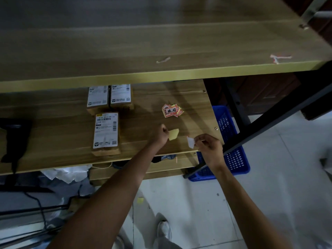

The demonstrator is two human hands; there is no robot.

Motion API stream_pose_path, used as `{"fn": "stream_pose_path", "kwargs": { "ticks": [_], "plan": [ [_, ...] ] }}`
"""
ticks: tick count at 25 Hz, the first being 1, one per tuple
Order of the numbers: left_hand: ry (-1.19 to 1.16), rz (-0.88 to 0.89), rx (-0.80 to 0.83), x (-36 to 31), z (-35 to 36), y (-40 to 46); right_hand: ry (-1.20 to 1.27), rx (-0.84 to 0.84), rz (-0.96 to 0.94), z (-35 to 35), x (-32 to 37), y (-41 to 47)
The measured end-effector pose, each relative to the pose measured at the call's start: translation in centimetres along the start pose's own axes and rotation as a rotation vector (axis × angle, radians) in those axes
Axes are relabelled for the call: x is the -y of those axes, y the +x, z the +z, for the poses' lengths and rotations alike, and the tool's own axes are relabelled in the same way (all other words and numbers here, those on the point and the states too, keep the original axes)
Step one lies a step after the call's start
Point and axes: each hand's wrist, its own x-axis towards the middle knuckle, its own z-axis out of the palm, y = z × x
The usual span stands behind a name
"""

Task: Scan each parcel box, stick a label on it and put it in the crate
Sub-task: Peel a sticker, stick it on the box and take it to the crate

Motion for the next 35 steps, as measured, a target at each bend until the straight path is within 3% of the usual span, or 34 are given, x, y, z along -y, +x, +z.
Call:
{"fn": "stream_pose_path", "kwargs": {
  "ticks": [4, 6, 13, 15, 18, 22, 31, 35],
  "plan": [
    [0.382, 0.106, -0.247, -0.9, -0.1, 1.6, -0.002, 0.015, 0.019, -0.9, -0.1, 0.0],
    [0.420, 0.144, -0.296, -1.3, -0.4, 1.9, -0.007, 0.018, 0.016, -1.0, -0.1, 0.2],
    [0.467, 0.209, -0.305, -1.1, -1.1, 1.4, -0.008, 0.049, -0.005, -0.4, 1.1, 0.6],
    [0.481, 0.325, -0.343, -0.7, -0.9, 0.7, -0.013, 0.062, -0.012, -0.2, 1.2, 0.6],
    [0.468, 0.581, -0.217, -0.2, 0.3, 0.1, -0.052, 0.061, -0.041, 0.1, 0.7, 0.5],
    [0.662, 0.510, -0.173, 0.8, 1.1, -0.8, -0.074, 0.059, -0.045, 0.4, 0.6, -0.2],
    [0.329, 0.516, -0.237, 2.6, 0.0, -3.3, -0.023, 0.098, 0.002, 2.7, 1.8, -0.8],
    [0.156, 0.395, -0.316, 1.8, -1.9, -5.4, 0.047, 0.079, 0.033, 4.2, 2.4, -0.6]
  ]
}}
